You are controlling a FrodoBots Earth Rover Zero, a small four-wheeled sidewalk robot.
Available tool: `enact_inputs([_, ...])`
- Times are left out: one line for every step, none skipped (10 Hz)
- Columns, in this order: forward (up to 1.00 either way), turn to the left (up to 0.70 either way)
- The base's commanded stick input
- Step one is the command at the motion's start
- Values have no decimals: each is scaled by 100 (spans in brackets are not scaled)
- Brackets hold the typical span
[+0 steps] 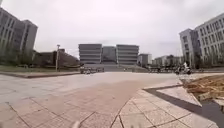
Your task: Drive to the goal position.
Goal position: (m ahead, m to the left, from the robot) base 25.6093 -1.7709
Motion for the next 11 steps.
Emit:
enact_inputs([70,0])
enact_inputs([70,0])
enact_inputs([70,0])
enact_inputs([70,0])
enact_inputs([70,0])
enact_inputs([70,0])
enact_inputs([70,0])
enact_inputs([70,0])
enact_inputs([70,0])
enact_inputs([70,0])
enact_inputs([70,0])
